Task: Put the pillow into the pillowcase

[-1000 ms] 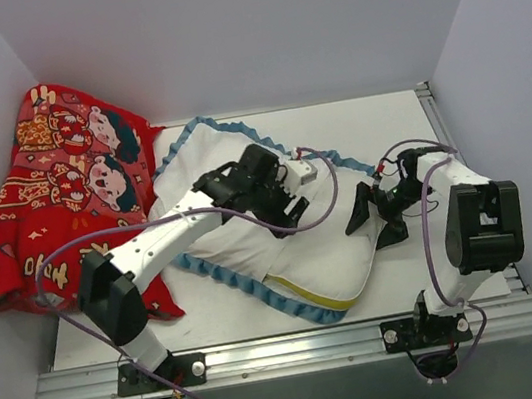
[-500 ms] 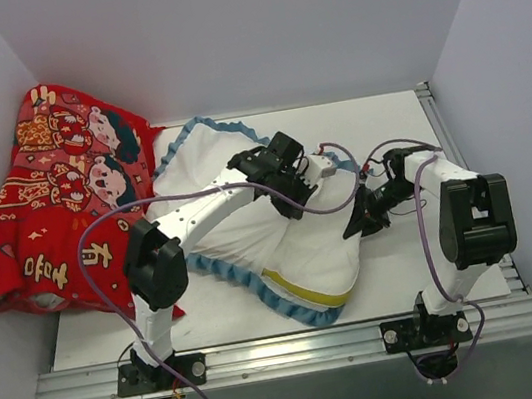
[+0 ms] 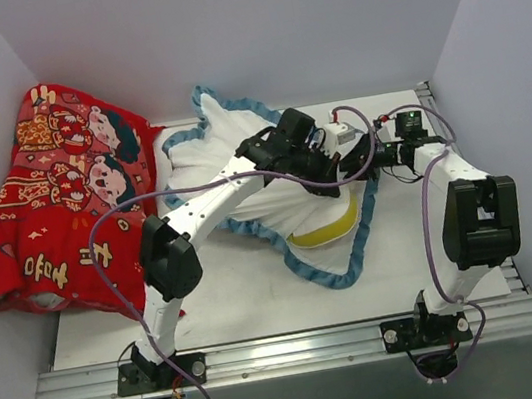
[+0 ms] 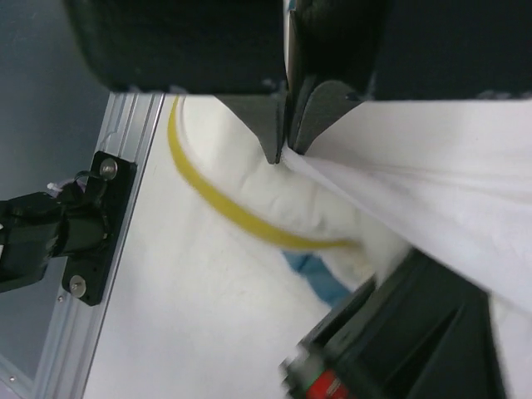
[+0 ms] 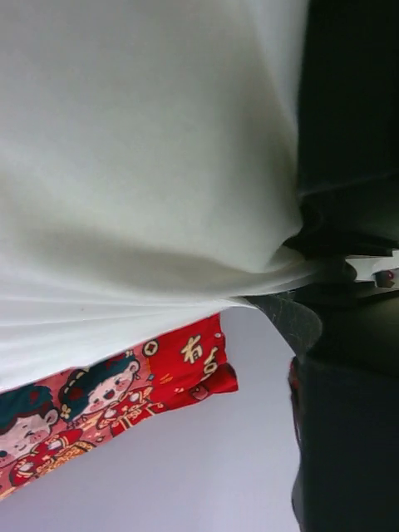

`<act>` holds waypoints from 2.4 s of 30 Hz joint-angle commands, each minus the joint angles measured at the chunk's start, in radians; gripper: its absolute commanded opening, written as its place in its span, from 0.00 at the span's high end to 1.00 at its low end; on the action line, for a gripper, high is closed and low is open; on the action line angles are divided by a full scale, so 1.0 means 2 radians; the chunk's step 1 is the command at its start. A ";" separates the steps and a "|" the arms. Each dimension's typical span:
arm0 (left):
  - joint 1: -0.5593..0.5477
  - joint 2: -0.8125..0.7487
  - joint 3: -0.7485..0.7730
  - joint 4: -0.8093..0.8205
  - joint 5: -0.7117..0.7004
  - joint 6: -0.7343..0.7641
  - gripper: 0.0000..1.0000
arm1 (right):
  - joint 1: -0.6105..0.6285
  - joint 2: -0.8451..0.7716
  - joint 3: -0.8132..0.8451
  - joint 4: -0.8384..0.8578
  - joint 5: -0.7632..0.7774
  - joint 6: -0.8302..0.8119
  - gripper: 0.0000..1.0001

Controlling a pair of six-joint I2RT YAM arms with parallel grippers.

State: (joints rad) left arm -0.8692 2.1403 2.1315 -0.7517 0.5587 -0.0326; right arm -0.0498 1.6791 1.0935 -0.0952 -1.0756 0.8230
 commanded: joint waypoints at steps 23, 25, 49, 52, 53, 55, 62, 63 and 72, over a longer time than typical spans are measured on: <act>0.272 -0.395 -0.396 0.119 0.053 0.044 0.14 | 0.281 -0.100 0.121 -0.350 0.425 -0.520 0.06; 0.326 -0.416 -0.421 0.139 0.064 -0.008 0.14 | 0.326 -0.082 0.121 -0.330 0.443 -0.512 0.03; 0.014 -0.634 -0.754 0.133 -0.126 0.520 0.12 | 0.371 0.057 0.199 -0.308 0.282 -0.437 1.00; -0.018 -0.534 -0.734 0.191 -0.142 0.510 0.12 | 0.369 0.056 0.199 -0.310 0.270 -0.428 1.00; -0.020 -0.488 -0.728 0.204 -0.150 0.508 0.09 | 0.367 0.056 0.197 -0.310 0.263 -0.427 1.00; -0.029 -0.453 -0.724 0.258 -0.162 0.515 0.07 | 0.362 0.056 0.195 -0.311 0.253 -0.422 1.00; -0.041 -0.341 -0.741 0.367 -0.174 0.585 0.06 | 0.354 0.052 0.194 -0.312 0.233 -0.419 1.00; -0.042 -0.329 -0.740 0.368 -0.177 0.593 0.09 | 0.354 0.051 0.195 -0.313 0.233 -0.419 1.00; -0.078 -0.326 -0.614 0.271 -0.012 0.540 1.00 | 0.339 0.068 0.239 -0.312 0.229 -0.414 1.00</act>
State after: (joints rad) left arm -0.9707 1.5681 0.7719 -0.1299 0.3180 1.1084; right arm 0.6445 1.8408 1.4738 -0.7151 -0.5594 -0.0254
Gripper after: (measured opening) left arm 0.017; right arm 0.127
